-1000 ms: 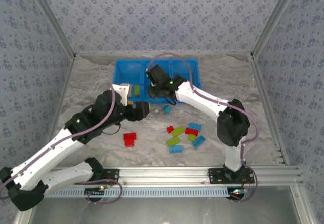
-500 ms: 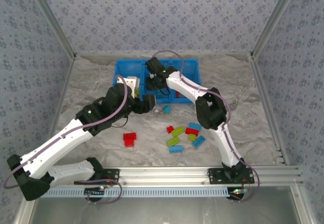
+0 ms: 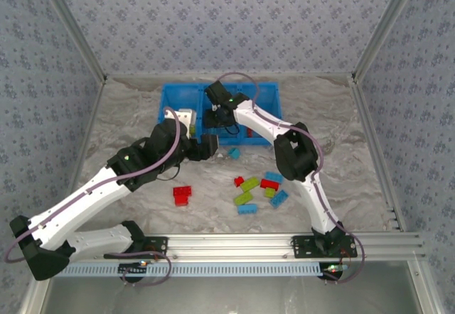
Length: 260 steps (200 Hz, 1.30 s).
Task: Sort the legos into containers by color
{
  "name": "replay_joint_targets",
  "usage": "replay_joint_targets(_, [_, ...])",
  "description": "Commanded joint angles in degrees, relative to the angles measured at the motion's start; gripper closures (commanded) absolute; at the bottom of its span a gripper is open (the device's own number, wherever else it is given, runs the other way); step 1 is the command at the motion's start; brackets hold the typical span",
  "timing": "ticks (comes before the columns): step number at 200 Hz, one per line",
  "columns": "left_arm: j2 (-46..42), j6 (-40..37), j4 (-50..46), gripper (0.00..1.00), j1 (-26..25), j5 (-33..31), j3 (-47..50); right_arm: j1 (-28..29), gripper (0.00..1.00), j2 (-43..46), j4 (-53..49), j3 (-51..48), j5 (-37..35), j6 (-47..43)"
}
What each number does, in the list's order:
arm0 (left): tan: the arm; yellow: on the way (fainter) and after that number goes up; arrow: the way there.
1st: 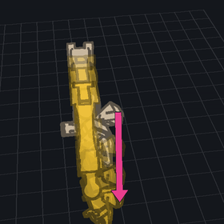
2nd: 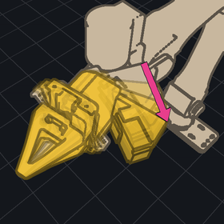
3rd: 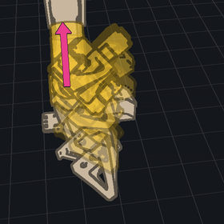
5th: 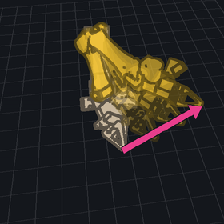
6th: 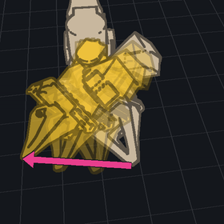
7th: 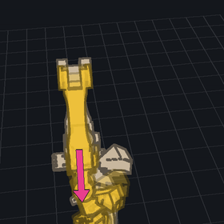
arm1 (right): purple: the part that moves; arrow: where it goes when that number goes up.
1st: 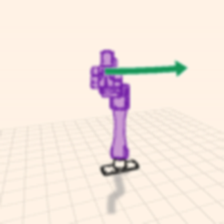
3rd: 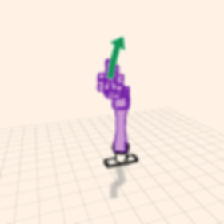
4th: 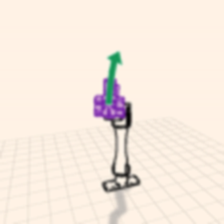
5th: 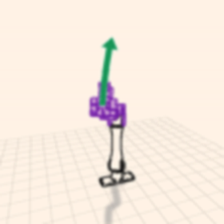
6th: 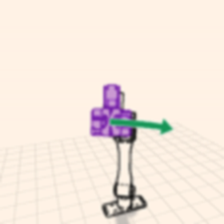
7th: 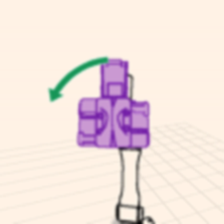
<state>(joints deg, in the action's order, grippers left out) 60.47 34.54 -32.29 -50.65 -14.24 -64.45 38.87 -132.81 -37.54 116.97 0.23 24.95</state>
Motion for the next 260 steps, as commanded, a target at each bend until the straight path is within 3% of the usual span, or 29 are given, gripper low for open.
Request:
replay_joint_targets(1, [-1.31,0.8,-1.59,0.16,-0.5,-1.36,-0.66,0.37,0.52,5.69,-0.19,-1.53,-1.23,-0.2])
replay_joint_targets(45, [-0.88,2.97,-4.02,0.16,-0.59,-0.47,-0.11,1.88,0.56,19.26,1.98,-8.12,-6.95,-2.37])
replay_joint_targets(85, [0.11,6.2,-6.23,0.17,-0.67,-1.84,1.96,3.95,0.55,37.64,8.97,-26.28,-9.08,-3.93])
replay_joint_targets(107, [3.63,6.08,-10.2,0.17,0.27,-4.08,3.24,5.97,0.53,48.96,13.7,-38.65,-6.03,-5.32])
replay_joint_targets(127, [9.6,9.75,-12.07,0.17,4.14,-0.74,4.79,11.67,0.51,58.02,17.18,-49.43,-6.76,-7.46])
replay_joint_targets(159, [16.16,16.06,-3.41,0.17,6.43,-0.42,8.52,23.92,0.45,69.23,27.97,-66.91,-10.93,-12.28])
replay_joint_targets(179, [20.16,20.58,0.31,0.15,6.93,-4.99,9.47,28.6,0.41,72.21,31.22,-72.56,-12.86,-11.78])
replay_joint_targets(201, [24.2,22.78,7.77,0.15,8.5,-5.11,11.42,31.4,0.41,72.39,29.99,-73.15,-16.01,-10.16])
replay_joint_targets(260, [33.77,22.14,14.01,0.15,11.15,-7.7,9.68,32.67,0.4,72.39,31.38,-73.77,-17.12,-9.4])
